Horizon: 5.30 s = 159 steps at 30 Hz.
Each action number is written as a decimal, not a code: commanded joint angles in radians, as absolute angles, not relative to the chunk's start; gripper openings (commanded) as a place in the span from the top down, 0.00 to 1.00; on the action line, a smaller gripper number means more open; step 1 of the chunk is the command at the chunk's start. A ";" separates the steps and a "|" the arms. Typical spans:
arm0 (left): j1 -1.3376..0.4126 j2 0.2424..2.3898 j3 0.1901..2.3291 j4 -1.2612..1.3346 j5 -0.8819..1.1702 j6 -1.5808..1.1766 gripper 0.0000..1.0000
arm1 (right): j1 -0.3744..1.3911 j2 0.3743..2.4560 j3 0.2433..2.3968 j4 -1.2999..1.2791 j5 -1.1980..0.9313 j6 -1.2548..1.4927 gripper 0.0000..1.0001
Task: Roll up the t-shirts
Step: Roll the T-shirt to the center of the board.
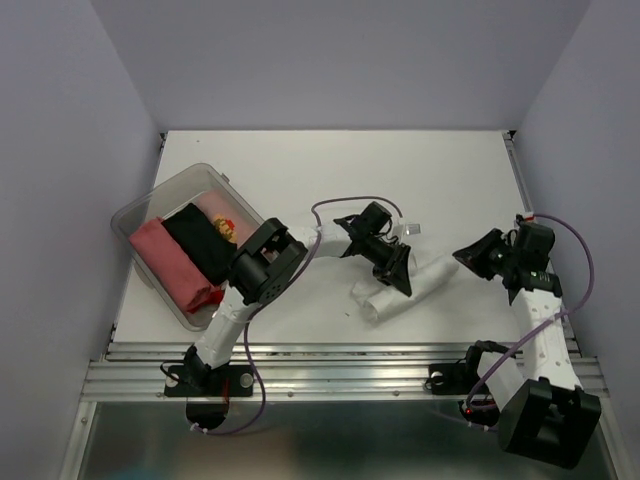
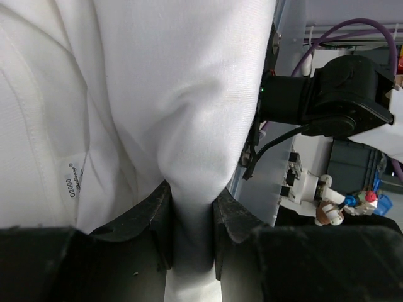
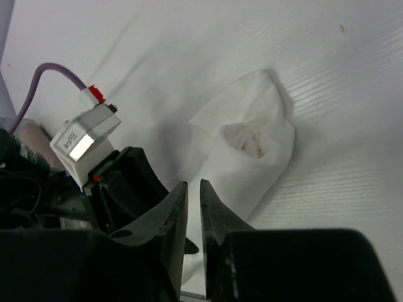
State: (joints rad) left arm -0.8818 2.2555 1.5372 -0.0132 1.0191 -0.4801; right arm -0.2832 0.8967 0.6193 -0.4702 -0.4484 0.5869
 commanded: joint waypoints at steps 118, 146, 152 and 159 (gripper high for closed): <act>-0.841 1.914 1.040 0.020 0.555 -0.495 1.00 | 0.109 1.270 0.666 -0.227 -0.120 0.715 0.98; -0.821 1.934 1.109 -0.110 0.451 -0.388 1.00 | 0.109 1.364 0.560 -0.204 0.072 0.695 0.95; -0.763 1.959 1.141 -0.175 0.396 -0.327 1.00 | 0.109 1.286 0.514 -0.233 0.031 0.727 0.96; -0.684 1.971 1.222 -0.238 0.319 -0.278 1.00 | 0.118 1.188 0.413 -0.238 -0.072 0.807 0.96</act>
State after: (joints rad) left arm -0.7460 1.9144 1.1885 -0.1173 0.5117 -0.3691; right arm 0.1017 1.2129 0.4881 -0.1444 0.0158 0.7662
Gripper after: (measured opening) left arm 0.026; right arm 0.044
